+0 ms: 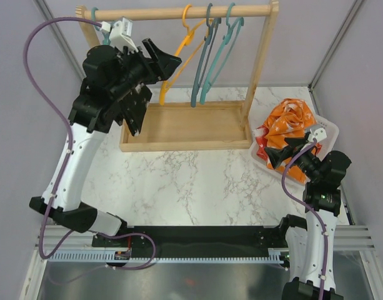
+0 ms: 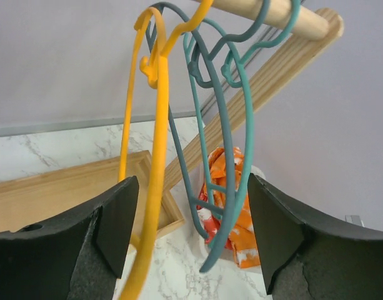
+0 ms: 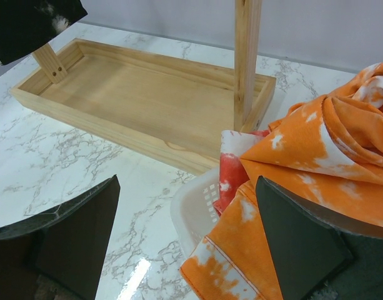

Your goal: Remove the trousers from the hanger

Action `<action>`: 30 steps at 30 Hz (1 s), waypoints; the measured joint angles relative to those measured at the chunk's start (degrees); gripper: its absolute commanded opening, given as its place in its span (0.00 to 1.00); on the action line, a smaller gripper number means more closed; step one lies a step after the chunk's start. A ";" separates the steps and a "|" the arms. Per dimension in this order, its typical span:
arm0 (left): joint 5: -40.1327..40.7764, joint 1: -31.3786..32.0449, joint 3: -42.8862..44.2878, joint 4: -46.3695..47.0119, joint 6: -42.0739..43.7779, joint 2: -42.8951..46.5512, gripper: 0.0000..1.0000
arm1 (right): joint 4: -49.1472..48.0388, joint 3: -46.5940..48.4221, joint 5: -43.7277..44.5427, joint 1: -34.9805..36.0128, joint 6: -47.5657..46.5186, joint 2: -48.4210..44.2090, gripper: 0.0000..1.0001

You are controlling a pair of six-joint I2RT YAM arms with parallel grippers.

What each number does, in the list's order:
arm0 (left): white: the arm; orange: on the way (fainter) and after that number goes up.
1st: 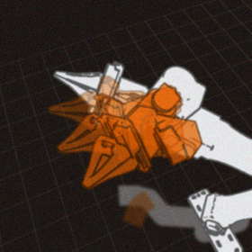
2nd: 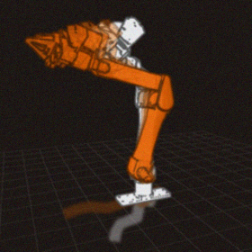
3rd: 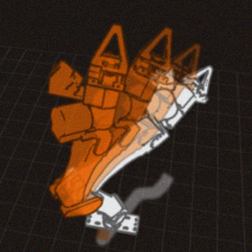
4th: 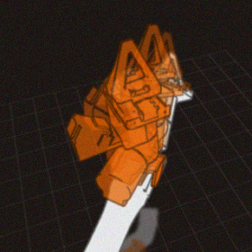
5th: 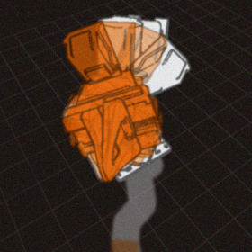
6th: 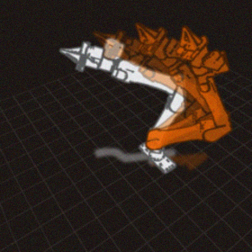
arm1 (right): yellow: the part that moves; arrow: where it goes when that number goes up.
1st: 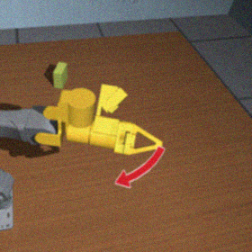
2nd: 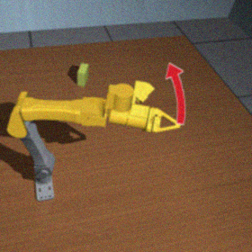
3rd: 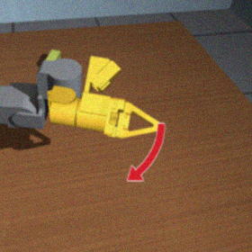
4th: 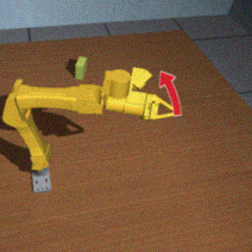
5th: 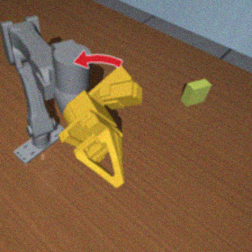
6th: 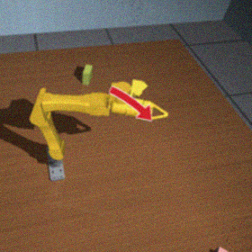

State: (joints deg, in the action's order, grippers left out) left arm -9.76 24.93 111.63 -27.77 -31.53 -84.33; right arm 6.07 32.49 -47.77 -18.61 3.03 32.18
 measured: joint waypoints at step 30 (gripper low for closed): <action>26.67 -13.05 4.02 -15.28 18.97 7.21 0.84 | -1.05 -0.22 -0.46 0.00 0.81 -0.63 0.98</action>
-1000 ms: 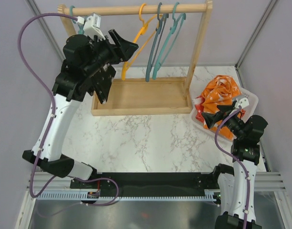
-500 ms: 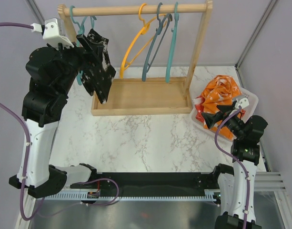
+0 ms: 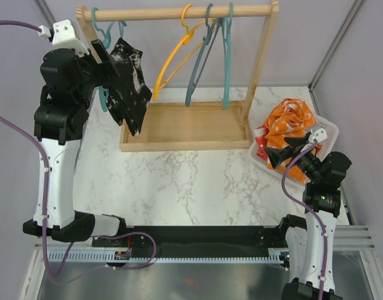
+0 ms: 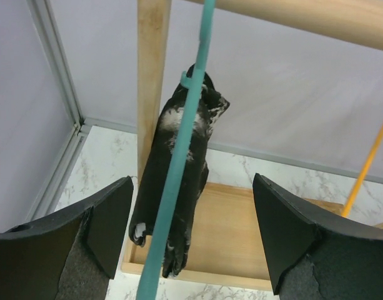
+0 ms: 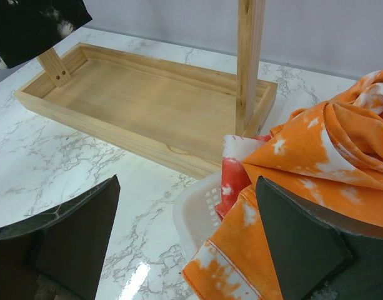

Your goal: Remove the trousers from the hanger

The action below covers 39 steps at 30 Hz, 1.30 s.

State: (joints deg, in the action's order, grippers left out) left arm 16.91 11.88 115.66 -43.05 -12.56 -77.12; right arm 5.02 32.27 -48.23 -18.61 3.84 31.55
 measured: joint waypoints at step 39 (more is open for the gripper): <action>-29.53 -9.29 14.36 -6.05 -14.36 -13.57 0.02 | -0.31 -0.02 -0.09 0.00 0.04 -0.39 0.98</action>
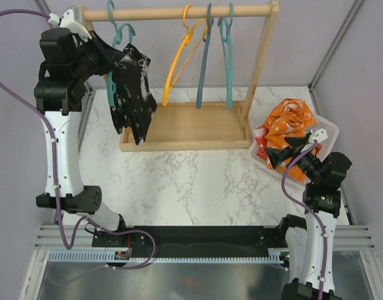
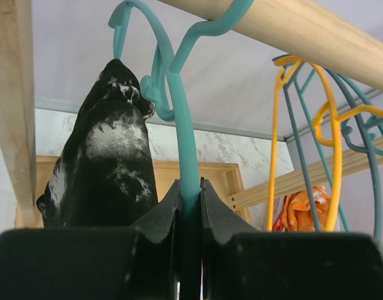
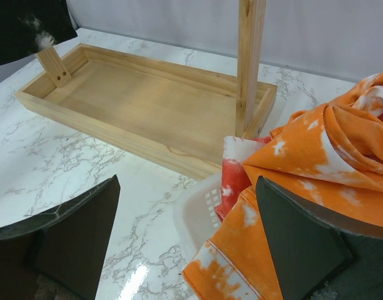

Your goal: Remove the trousers from the hanger

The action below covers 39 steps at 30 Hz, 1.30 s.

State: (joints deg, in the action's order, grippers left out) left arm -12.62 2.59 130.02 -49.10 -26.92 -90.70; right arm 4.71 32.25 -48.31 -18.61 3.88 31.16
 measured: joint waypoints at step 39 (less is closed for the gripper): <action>-11.28 0.00 -35.28 11.63 -11.19 33.97 0.02 | 15.26 5.33 -12.90 11.72 -18.25 12.57 0.96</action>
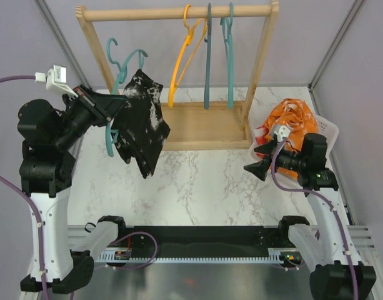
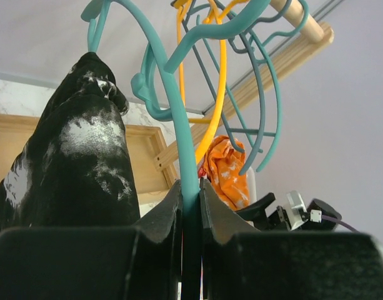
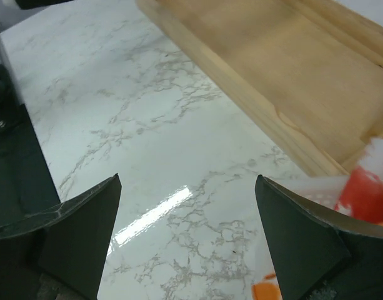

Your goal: Remove the trousers from the hanger

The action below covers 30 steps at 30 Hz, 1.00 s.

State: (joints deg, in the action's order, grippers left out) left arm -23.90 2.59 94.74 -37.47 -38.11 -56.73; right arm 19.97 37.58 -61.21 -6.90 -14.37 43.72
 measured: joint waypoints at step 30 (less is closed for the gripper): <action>1.36 0.00 -22.38 3.82 -10.78 19.26 0.02 | -14.82 42.25 74.36 84.91 -5.57 42.95 0.98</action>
State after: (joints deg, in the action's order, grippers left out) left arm -22.55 2.59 72.36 -33.65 -48.88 -37.47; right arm 5.15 79.83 13.15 78.02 -19.94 86.67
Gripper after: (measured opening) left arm 0.164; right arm 0.982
